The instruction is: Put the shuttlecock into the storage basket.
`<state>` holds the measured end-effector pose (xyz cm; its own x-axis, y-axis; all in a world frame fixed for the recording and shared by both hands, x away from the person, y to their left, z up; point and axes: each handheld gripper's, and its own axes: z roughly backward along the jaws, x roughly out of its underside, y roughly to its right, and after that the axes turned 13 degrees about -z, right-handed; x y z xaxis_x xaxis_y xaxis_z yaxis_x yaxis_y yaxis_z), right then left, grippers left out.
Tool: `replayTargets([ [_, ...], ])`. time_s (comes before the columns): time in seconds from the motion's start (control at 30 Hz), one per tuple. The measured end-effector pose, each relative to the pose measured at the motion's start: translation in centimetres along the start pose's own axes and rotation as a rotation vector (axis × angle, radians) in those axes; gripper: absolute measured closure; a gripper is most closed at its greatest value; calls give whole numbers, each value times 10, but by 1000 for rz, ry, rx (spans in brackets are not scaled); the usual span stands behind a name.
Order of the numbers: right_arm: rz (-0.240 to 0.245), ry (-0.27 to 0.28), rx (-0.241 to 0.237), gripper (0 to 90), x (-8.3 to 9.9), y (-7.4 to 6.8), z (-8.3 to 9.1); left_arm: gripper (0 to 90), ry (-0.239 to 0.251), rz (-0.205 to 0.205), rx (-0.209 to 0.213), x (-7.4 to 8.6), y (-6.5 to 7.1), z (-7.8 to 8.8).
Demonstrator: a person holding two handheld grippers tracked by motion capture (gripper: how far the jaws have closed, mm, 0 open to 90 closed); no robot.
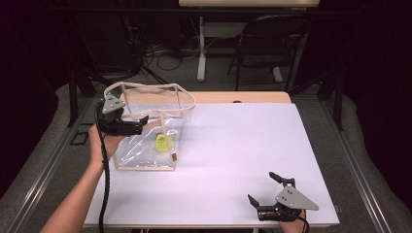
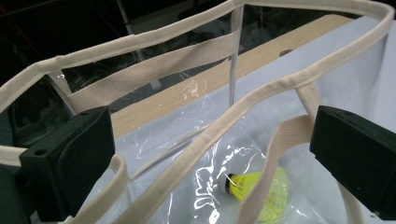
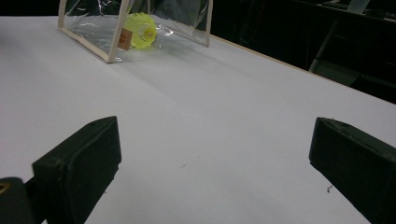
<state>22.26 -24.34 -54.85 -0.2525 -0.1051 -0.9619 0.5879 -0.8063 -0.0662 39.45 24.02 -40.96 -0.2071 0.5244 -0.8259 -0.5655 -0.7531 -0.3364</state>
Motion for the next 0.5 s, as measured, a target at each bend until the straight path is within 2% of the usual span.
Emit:
replayTargets([
  [0.23, -9, -3, 0, 19, 1, 2, -1, 0, 41, -14, 13, 4, 12, 8],
  [0.5, -4, -3, -2, 19, 1, 0, 0, 0, 49, -33, 46, 9, 23, 15],
])
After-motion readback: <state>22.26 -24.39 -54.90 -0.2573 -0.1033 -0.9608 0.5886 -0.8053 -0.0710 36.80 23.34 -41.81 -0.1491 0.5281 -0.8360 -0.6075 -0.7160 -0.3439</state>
